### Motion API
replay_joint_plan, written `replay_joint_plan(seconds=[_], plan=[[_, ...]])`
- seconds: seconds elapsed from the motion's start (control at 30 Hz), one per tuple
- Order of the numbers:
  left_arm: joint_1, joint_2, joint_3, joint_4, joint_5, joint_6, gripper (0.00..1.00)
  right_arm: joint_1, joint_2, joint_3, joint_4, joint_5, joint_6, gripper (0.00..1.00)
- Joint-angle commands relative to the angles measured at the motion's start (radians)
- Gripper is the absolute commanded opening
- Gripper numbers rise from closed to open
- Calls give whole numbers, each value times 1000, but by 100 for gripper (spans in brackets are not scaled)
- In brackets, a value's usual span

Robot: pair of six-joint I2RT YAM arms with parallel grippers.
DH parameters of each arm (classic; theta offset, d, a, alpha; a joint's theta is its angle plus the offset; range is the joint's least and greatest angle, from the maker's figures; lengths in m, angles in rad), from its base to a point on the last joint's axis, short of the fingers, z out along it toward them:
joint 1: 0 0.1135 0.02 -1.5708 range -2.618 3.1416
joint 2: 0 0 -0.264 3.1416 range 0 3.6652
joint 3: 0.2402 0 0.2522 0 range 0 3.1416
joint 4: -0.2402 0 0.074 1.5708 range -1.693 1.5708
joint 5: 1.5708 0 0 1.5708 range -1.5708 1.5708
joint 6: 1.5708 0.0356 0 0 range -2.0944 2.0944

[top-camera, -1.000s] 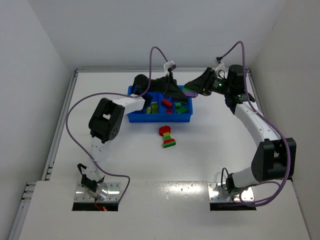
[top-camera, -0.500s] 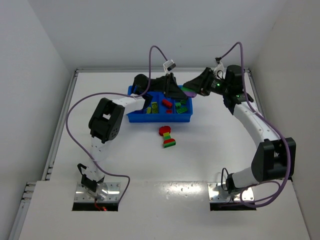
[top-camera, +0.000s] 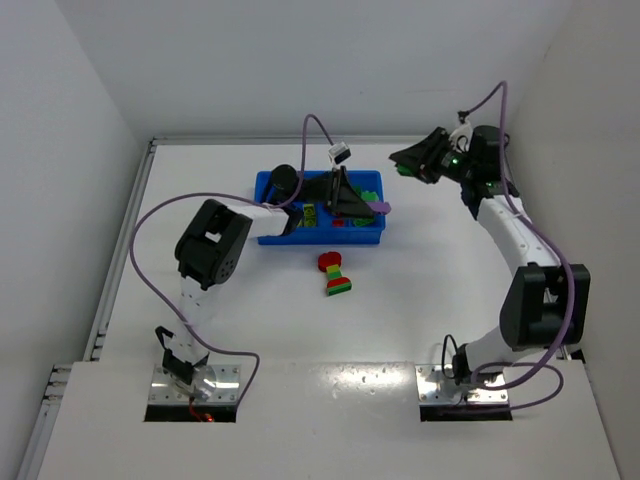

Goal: Sort the legos into containers by color

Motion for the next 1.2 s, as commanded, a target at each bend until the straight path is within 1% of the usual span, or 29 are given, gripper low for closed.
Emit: replay_joint_plan(seconds=[0.0, 0.1, 0.13, 0.23, 0.27, 0.3, 0.33, 0.37, 0.4, 0.43, 0.47, 0.5, 0.57, 0.6, 0.63, 0.67, 0.7, 0.73, 0.77, 0.8, 0.83, 0.87, 0.93, 0.97, 1.03, 1.1, 1.17], plan=[[-8, -103, -36, 223, 46, 100, 10, -67, -18, 67, 79, 49, 13, 0], [-17, -132, -58, 109, 46, 208, 10, -101, -32, 67, 79, 28, 13, 0], [-17, -147, -58, 76, 57, 235, 10, -125, -41, 57, 56, 28, 4, 0], [-40, -169, -24, -130, 101, 410, 10, -174, -90, 14, 12, -20, -28, 0], [-40, -169, -24, -183, 102, 453, 10, -206, -105, -2, -31, -52, -50, 0], [-51, -178, -10, -265, 114, 532, 10, -220, -122, -17, -59, -61, -109, 0], [-51, -178, 7, -312, 138, 574, 10, -234, -157, -46, -85, -81, -158, 0], [-51, -190, 7, -355, 151, 619, 10, -243, -173, -46, -178, -81, -226, 0], [-51, -199, 7, -437, 151, 700, 10, -243, -188, -46, -243, -69, -301, 0], [-51, -231, -5, -496, 151, 754, 10, -243, -207, -55, -293, -31, -429, 0], [-51, -252, -5, -575, 134, 824, 10, -216, -240, -65, -321, -31, -483, 0], [-51, -275, -5, -819, 112, 1037, 10, -204, -256, -74, -369, -17, -525, 0], [-51, -340, 54, -1188, -10, 1360, 10, -166, -276, -101, -396, 4, -593, 0], [-61, -360, 92, -1399, -56, 1582, 10, -149, -276, -117, -397, 33, -610, 0], [-62, -383, 93, -1465, -157, 1651, 9, -130, -276, -127, -397, 43, -632, 0], [-62, -434, 93, -1482, -200, 1674, 9, -86, -267, -128, -388, 58, -646, 0], [-62, -460, 47, -1483, -271, 1675, 9, -58, -238, -118, -378, 90, -674, 0], [-62, -485, 28, -1483, -271, 1675, 9, -32, -218, -109, -378, 110, -685, 0], [-52, -509, 10, -1483, -335, 1675, 9, -8, -195, -99, -368, 130, -694, 0], [-52, -561, -7, -1483, -368, 1685, 9, 37, -169, -68, -368, 170, -694, 0], [-52, -589, -46, -1483, -394, 1696, 9, 55, -108, -49, -368, 184, -708, 0], [-52, -615, -65, -1483, -453, 1696, 9, 69, -75, -8, -368, 199, -717, 0], [-31, -685, -120, -1483, -480, 1707, 9, 97, -3, 38, -358, 210, -717, 0], [-22, -706, -136, -1492, -480, 1707, 9, 97, 69, 87, -346, 210, -717, 0], [7, -738, -174, -1505, -480, 1707, 9, 106, 138, 138, -335, 187, -706, 0], [26, -781, -186, -1533, -471, 1721, 9, 119, 227, 201, -311, 187, -697, 0], [52, -799, -200, -1571, -471, 1754, 9, 129, 281, 257, -299, 187, -671, 0]])
